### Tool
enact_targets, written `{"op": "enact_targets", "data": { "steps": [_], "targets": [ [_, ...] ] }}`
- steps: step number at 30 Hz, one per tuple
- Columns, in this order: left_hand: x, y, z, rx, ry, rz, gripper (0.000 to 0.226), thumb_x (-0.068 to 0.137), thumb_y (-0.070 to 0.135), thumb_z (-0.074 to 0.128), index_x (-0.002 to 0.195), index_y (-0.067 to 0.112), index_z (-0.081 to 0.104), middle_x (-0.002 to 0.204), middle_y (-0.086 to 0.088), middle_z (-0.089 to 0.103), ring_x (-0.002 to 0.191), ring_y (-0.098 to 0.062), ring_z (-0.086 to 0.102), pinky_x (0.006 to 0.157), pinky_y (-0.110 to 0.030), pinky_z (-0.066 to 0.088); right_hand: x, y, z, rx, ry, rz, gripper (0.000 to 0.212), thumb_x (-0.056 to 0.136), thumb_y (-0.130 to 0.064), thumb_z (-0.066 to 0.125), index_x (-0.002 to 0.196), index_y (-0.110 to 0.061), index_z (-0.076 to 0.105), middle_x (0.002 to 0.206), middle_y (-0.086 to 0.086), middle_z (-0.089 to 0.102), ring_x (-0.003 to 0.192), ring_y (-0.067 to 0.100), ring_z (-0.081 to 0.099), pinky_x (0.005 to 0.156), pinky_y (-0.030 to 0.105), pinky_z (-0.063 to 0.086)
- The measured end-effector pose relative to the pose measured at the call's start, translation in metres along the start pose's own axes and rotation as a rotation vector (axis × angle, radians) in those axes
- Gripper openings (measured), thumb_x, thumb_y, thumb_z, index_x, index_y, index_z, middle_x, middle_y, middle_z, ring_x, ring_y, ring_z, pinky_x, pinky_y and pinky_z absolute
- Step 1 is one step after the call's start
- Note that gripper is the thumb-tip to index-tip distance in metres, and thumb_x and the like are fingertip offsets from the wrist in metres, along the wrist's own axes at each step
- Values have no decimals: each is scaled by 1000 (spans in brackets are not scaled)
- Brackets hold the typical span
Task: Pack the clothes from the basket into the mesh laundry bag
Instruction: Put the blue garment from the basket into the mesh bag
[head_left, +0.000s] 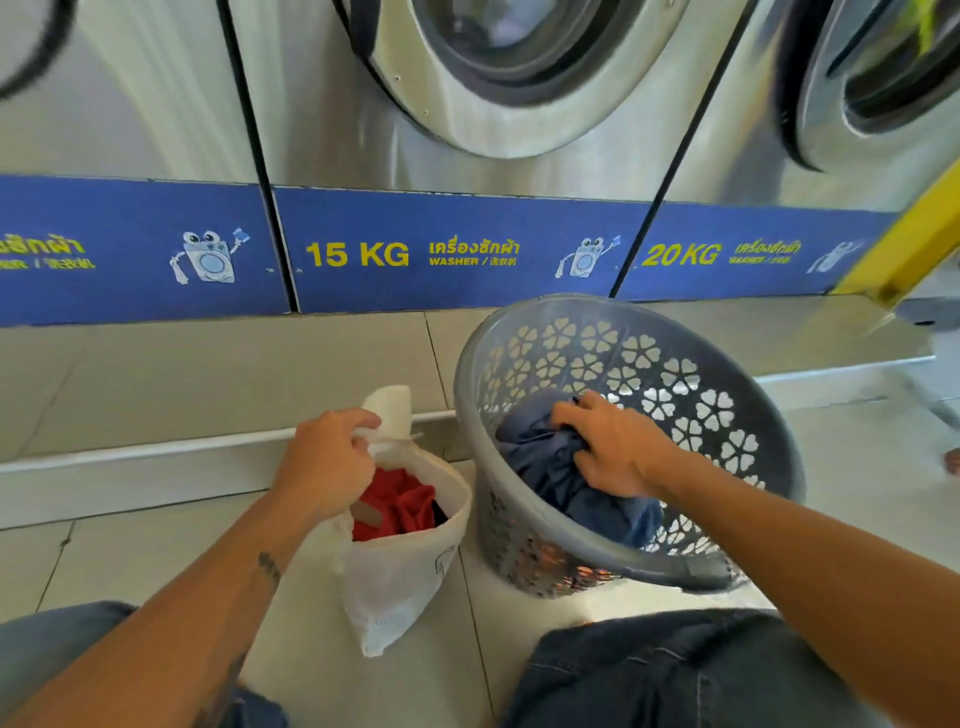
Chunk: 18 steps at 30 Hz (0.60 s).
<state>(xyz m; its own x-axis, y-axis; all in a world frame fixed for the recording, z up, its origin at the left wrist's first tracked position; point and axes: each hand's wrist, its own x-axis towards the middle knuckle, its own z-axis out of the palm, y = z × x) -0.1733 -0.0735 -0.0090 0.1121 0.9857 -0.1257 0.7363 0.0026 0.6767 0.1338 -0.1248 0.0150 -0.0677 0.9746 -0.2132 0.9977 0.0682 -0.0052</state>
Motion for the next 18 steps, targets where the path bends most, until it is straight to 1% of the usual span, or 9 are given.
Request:
{"op": "enact_targets", "data": {
  "steps": [2, 5, 7, 9, 11, 12, 15, 17, 18],
  "targets": [
    [-10, -7, -9, -20, 10, -10, 36, 93, 5, 49, 118, 23, 68, 131, -9, 61, 103, -25, 59, 83, -27, 45, -10, -19, -22, -23, 160, -10, 43, 86, -21, 53, 128, -27, 46, 119, 10, 46, 88, 42, 60, 67, 43, 50],
    [-23, -18, -20, -67, 14, -63, 38, 91, 3, 48, 117, 23, 69, 131, -7, 61, 102, -25, 59, 83, -26, 45, -23, -48, -52, -89, 355, -22, 41, 87, -22, 55, 127, -26, 48, 119, 12, 45, 84, 42, 60, 58, 40, 43],
    [-30, -23, -25, -92, 26, -92, 40, 90, 1, 47, 116, 22, 69, 133, -7, 60, 107, -25, 58, 85, -26, 45, -31, -70, -68, -114, 451, -50, 38, 87, -22, 56, 124, -24, 50, 118, 14, 47, 80, 41, 59, 55, 38, 40],
    [-35, -25, -29, -108, 38, -112, 41, 90, -2, 47, 117, 19, 69, 133, -9, 59, 114, -28, 57, 90, -29, 47, -36, -92, -79, -96, 520, -73, 34, 85, -22, 57, 119, -23, 52, 116, 13, 48, 74, 40, 57, 51, 38, 42],
    [-36, -26, -32, -132, 55, -134, 41, 89, -3, 47, 117, 17, 69, 132, -10, 59, 113, -30, 58, 93, -34, 49, -37, -116, -81, -38, 552, -93, 32, 83, -22, 59, 115, -22, 52, 116, 13, 48, 70, 40, 55, 50, 37, 41],
    [-36, -28, -33, -149, 62, -148, 41, 89, -3, 47, 117, 16, 69, 131, -10, 60, 109, -30, 59, 91, -34, 50, -36, -128, -78, 1, 557, -102, 32, 83, -23, 60, 114, -22, 53, 116, 12, 48, 69, 39, 54, 50, 37, 40],
    [-35, -35, -35, -214, 69, -176, 40, 90, -3, 46, 119, 13, 68, 128, -11, 61, 96, -23, 56, 81, -29, 49, -27, -166, -53, 94, 534, -131, 28, 82, -23, 62, 109, -21, 53, 113, 12, 48, 66, 37, 50, 48, 36, 36],
    [-32, -39, -37, -253, 69, -172, 40, 90, -2, 45, 121, 11, 67, 126, -10, 63, 94, -20, 54, 79, -27, 45, -17, -188, -26, 146, 515, -140, 27, 83, -22, 62, 108, -20, 54, 111, 11, 48, 62, 34, 43, 45, 31, 26],
    [-31, -41, -37, -273, 75, -169, 41, 89, -1, 45, 120, 11, 68, 123, -9, 65, 92, -19, 55, 78, -27, 46, -11, -198, -13, 176, 507, -142, 25, 83, -21, 62, 107, -19, 54, 111, 11, 49, 61, 31, 39, 44, 28, 20]
  ]
}}
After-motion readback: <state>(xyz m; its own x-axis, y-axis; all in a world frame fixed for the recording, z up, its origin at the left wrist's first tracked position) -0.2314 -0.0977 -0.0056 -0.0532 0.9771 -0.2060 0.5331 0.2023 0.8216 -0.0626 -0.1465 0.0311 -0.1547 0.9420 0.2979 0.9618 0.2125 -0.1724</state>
